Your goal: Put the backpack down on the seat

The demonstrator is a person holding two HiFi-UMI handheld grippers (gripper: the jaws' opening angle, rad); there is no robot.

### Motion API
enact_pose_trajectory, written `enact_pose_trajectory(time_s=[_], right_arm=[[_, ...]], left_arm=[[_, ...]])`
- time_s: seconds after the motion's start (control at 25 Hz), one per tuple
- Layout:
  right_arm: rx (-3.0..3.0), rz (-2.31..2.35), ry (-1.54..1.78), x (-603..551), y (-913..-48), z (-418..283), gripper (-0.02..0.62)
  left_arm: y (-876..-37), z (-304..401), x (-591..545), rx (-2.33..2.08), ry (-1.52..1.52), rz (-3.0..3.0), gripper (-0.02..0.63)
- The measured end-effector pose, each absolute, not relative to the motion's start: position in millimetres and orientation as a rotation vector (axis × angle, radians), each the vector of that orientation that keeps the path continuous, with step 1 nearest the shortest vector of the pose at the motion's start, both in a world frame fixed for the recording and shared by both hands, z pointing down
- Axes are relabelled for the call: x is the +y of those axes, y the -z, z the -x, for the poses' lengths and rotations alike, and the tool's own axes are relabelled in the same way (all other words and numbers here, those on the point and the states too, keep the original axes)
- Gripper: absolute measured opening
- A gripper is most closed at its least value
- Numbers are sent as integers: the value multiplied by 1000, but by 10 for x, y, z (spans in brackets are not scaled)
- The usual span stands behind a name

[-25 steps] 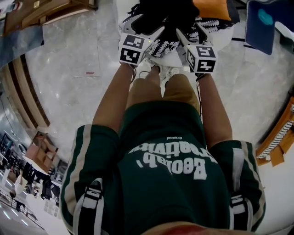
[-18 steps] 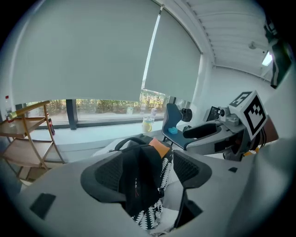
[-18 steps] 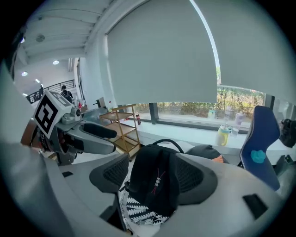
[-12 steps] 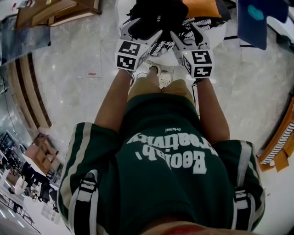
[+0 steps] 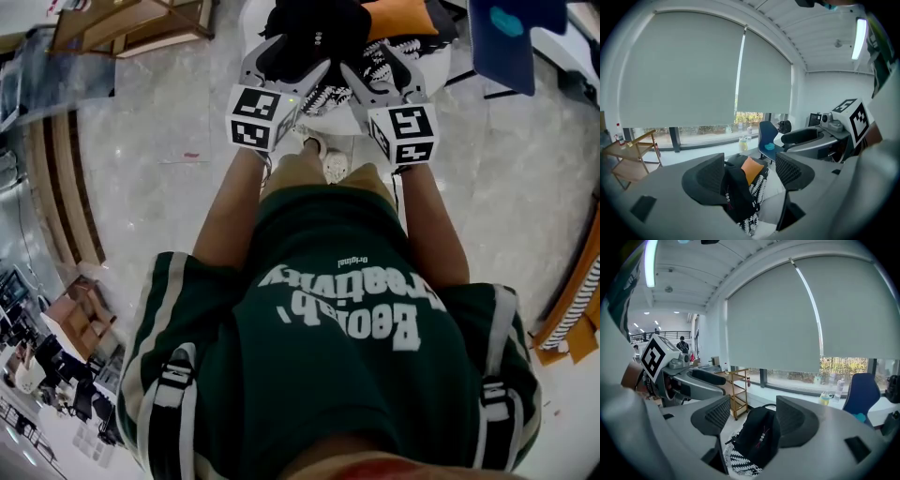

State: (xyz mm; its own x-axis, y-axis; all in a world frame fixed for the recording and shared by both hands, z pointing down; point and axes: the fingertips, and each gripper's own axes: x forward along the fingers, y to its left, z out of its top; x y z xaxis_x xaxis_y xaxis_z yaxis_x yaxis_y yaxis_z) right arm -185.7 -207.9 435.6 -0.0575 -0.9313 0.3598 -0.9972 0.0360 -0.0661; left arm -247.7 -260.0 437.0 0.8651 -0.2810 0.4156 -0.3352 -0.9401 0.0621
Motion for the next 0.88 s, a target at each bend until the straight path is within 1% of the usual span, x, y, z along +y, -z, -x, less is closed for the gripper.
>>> enact_pose_trajectory(time_s=[0.4, 0.64, 0.88], right_arm=[[-2169, -2018, -313, -1287, -3845, 2011, 287], [-2193, -2013, -220, -1113, -3565, 2230, 287], [-2214, -1995, -194, -1004, -3484, 2328, 287]], left_arm=[[-3803, 2729, -1732, -538, -560, -2949, 354], [-3389, 2922, -1475, -516, -513, -3018, 354], [-3279, 2977, -1256, -478, -516, -3044, 353]])
